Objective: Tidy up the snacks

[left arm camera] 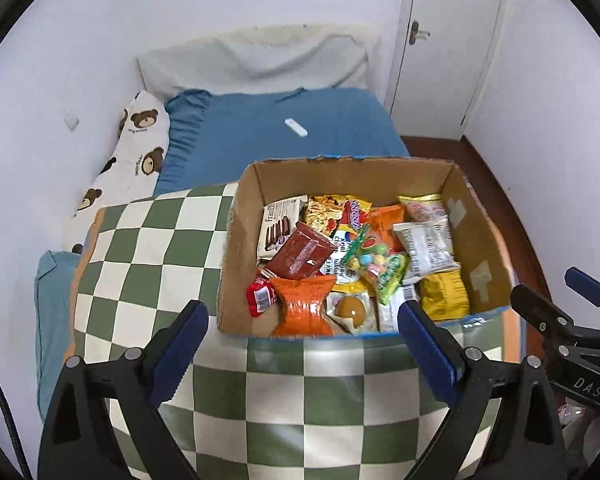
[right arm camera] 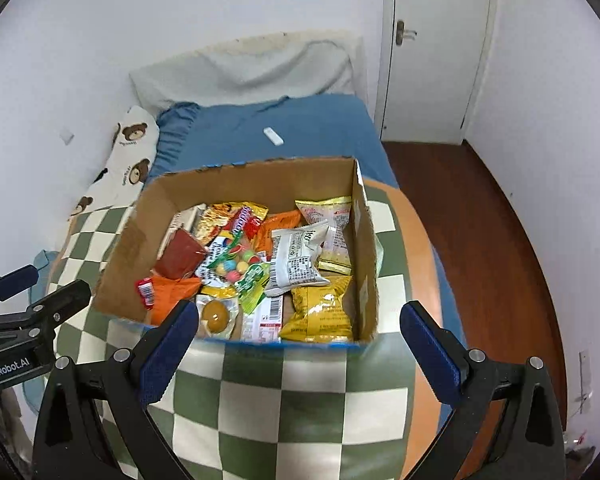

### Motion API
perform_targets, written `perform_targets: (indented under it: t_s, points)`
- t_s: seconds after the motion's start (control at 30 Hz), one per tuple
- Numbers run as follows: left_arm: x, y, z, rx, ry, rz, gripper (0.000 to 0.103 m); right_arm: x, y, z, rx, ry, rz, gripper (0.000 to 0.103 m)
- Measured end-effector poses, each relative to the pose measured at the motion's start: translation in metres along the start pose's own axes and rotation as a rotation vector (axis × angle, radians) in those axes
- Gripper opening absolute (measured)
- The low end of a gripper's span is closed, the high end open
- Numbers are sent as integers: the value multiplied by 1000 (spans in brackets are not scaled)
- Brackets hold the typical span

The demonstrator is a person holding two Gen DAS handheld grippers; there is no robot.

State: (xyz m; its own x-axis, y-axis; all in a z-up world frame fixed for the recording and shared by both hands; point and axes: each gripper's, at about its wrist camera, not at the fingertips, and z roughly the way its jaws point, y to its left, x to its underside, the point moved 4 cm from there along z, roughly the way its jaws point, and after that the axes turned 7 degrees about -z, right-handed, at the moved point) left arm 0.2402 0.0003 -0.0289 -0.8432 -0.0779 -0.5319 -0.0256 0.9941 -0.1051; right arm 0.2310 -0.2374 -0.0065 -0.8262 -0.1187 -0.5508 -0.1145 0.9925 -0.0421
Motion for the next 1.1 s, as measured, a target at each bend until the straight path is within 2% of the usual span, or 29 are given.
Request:
perform_targets:
  t_s: [0.43,0.63,0.77,1.1]
  points:
    - [39,6,-90,4,-152,-20,97,31,11,-122,11,-167,-6,103]
    - [53,7,-115,21,-170,-21,97,42,20,-159,8,-210,-31,103]
    - [57,11,-125,13,-169,-30,97,51,22,-171,3,-209,-36,103]
    - [62,19,-129,-22,-182,-50,97,63,19,-165,-2,-182,-21,103]
